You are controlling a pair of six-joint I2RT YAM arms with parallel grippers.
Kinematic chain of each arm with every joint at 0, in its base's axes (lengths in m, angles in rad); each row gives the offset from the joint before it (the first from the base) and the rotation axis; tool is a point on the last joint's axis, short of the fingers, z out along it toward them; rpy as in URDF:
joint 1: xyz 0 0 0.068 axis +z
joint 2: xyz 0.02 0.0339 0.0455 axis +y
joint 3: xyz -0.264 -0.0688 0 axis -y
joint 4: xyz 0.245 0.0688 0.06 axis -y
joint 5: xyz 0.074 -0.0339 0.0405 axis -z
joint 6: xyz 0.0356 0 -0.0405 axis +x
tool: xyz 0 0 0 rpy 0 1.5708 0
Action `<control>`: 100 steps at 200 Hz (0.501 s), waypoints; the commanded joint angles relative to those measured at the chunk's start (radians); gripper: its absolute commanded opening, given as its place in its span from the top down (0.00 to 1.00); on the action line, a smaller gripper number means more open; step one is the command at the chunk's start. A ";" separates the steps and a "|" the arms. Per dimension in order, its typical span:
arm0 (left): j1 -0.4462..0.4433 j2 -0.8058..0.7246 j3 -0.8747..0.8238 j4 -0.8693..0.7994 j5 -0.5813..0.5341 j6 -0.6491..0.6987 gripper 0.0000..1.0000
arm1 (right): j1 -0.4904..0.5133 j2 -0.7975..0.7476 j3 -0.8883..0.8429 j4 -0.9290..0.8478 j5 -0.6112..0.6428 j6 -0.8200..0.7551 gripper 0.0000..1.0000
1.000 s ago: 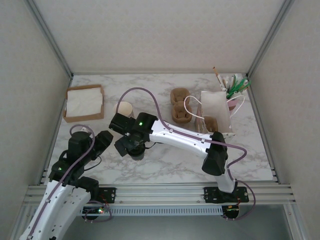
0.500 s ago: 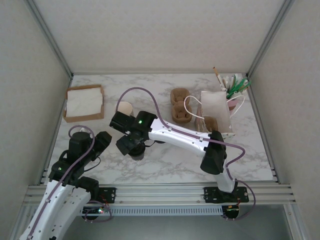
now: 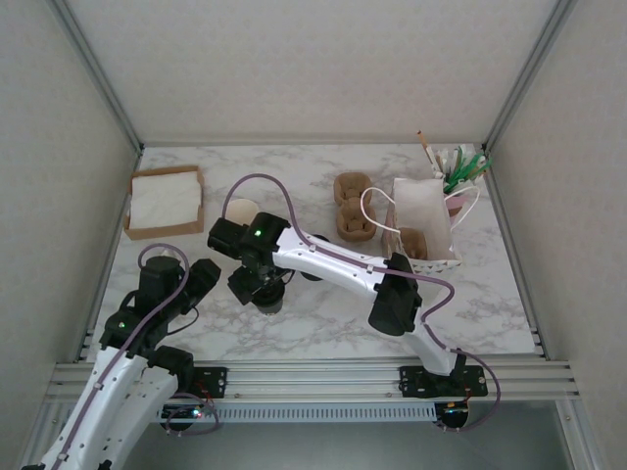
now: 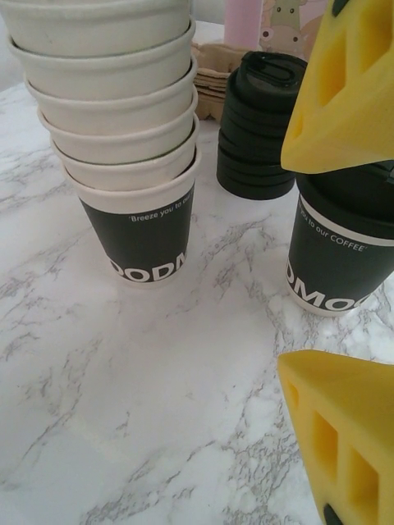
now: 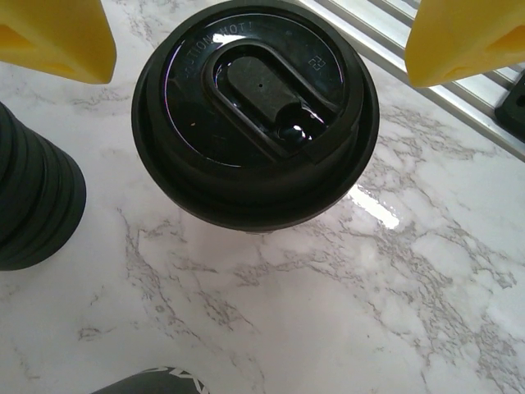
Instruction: Pack the takeout coffee
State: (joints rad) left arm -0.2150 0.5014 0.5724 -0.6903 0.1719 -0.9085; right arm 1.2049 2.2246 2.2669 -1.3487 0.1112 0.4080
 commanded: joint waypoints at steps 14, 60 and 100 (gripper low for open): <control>0.020 0.003 -0.020 0.005 0.033 0.025 0.41 | 0.005 0.065 0.102 -0.107 0.014 0.008 0.11; 0.031 0.009 -0.020 0.008 0.047 0.034 0.41 | 0.004 0.109 0.148 -0.140 0.017 0.010 0.11; 0.037 0.012 -0.024 0.013 0.057 0.039 0.41 | 0.004 0.118 0.153 -0.141 0.021 0.012 0.12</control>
State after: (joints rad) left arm -0.1917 0.5125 0.5606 -0.6872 0.2127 -0.8898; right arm 1.2049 2.3268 2.3886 -1.4487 0.1120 0.4084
